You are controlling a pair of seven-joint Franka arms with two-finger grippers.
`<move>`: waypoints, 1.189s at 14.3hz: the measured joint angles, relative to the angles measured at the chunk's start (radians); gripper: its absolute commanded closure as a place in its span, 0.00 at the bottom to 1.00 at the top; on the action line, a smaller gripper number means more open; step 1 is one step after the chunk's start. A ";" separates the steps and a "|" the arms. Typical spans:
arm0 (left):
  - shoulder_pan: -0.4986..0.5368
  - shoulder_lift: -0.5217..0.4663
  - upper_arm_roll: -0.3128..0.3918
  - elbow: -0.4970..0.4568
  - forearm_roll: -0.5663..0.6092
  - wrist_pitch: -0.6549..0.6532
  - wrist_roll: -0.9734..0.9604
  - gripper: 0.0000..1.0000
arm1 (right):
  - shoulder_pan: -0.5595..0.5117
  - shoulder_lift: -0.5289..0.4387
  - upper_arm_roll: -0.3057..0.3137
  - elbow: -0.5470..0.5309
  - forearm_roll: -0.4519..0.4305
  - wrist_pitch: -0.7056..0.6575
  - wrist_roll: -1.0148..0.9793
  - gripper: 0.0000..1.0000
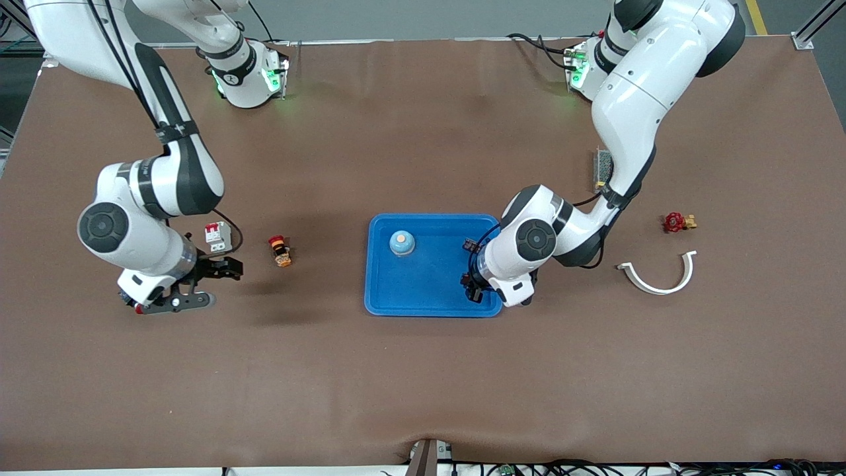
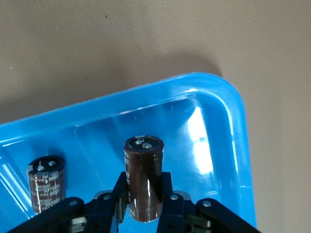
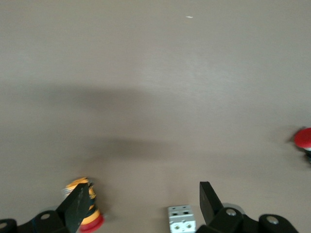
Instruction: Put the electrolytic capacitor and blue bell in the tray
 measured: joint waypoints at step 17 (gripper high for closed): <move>0.009 -0.127 0.000 0.065 0.039 -0.116 0.089 0.00 | -0.215 -0.234 0.003 -0.599 0.000 0.421 -0.089 0.00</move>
